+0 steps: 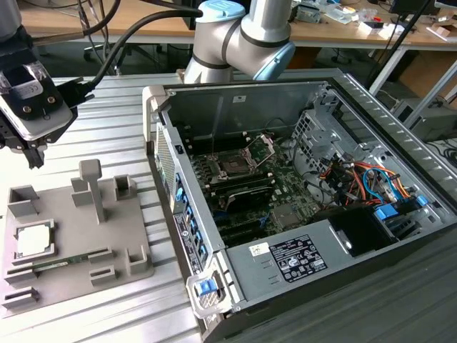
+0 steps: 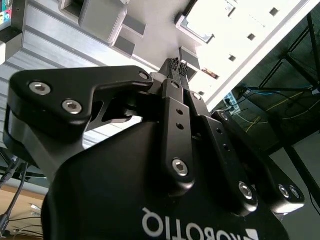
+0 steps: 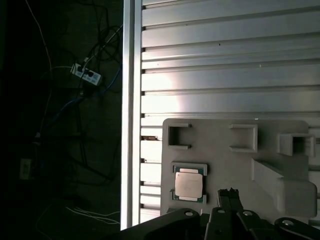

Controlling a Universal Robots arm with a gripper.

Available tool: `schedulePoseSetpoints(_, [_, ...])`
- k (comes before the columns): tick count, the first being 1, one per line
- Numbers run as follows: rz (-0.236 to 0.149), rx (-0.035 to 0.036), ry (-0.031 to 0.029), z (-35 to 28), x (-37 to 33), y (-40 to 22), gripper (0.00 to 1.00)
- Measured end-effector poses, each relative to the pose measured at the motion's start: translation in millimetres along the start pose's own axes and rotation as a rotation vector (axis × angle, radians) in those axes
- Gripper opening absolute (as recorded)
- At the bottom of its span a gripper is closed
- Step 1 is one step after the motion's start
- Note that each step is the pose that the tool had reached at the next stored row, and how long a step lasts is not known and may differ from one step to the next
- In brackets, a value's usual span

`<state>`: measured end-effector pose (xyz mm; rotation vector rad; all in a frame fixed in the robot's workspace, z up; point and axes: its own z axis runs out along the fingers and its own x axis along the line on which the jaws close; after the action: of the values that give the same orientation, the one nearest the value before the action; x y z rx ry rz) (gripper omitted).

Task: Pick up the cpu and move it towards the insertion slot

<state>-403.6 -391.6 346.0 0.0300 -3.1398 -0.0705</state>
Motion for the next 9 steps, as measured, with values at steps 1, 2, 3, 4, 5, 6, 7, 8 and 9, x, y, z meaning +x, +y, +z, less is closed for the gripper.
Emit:
schedulePoseSetpoints(1, [0.0, 0.0, 0.0, 0.2, 0.0, 0.0, 0.11])
schedulePoseSetpoints(2, [0.0, 0.0, 0.0, 0.5, 0.0, 0.0, 0.11])
schedulePoseSetpoints(3, [0.0, 0.0, 0.0, 0.8, 0.1, -0.1, 0.11])
schedulePoseSetpoints(4, [0.0, 0.0, 0.0, 1.1, 0.1, 0.0, 0.11])
schedulePoseSetpoints(5, [0.0, 0.0, -0.0001, 1.4, 0.1, -0.1, 0.11])
schedulePoseSetpoints(6, [0.0, 0.0, -0.0001, 1.7, 0.1, -0.1, 0.11])
schedulePoseSetpoints(7, [0.0, 0.0, 0.0, 1.9, 0.1, -0.1, 0.11])
schedulePoseSetpoints(8, [0.0, 0.0, -0.0001, 2.5, 0.2, -0.1, 0.11])
schedulePoseSetpoints(9, [0.0, 0.0, 0.0, 2.9, 0.2, -0.1, 0.11])
